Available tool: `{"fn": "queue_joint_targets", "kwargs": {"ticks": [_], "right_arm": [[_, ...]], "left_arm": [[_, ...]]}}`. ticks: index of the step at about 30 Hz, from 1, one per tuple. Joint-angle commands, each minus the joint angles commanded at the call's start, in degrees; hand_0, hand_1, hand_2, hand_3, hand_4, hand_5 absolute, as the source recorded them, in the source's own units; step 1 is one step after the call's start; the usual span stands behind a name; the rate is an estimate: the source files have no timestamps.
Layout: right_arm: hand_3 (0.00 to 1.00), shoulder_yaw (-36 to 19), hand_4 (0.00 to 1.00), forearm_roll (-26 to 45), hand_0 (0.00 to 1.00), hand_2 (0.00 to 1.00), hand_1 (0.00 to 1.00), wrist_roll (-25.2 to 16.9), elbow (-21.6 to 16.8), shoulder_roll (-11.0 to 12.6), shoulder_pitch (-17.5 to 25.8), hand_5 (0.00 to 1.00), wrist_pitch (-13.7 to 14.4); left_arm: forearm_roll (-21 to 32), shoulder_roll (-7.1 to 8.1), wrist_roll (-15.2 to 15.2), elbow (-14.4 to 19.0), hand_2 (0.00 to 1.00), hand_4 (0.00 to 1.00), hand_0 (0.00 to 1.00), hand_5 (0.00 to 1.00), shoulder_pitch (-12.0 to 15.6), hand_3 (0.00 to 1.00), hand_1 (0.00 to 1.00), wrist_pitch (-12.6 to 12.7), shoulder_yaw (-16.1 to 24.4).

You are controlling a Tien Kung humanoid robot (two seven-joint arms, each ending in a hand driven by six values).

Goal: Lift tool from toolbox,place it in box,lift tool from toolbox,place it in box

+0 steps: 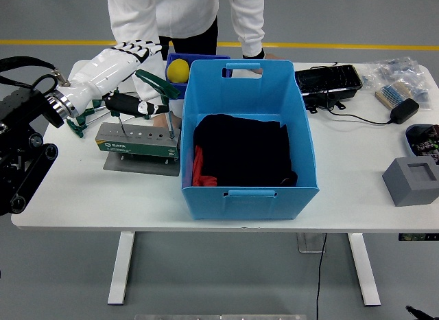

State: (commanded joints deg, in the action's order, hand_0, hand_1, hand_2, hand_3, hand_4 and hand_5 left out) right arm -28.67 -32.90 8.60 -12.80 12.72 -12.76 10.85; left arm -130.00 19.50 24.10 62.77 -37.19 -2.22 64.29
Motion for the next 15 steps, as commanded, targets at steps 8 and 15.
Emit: {"fn": "queue_joint_targets", "kwargs": {"ticks": [8,15], "right_arm": [[0.541,-0.3,0.77,-0.4,0.618,0.672,0.601,0.2,-0.1,0.0,0.1,0.648,0.0],[0.54,-0.7,0.771,-1.2,0.618,0.672,0.601,0.5,-0.1,-0.1,0.4,0.648,0.0]], "left_arm": [[0.0,0.73,1.9,-7.3,0.998,0.998,0.968,0.506,-7.4,0.994,0.986,0.8,-9.7],[0.0,-0.25,3.1,-13.0,0.87,0.998,0.89,0.501,-10.8,0.869,0.868,2.0,-12.5]]}}
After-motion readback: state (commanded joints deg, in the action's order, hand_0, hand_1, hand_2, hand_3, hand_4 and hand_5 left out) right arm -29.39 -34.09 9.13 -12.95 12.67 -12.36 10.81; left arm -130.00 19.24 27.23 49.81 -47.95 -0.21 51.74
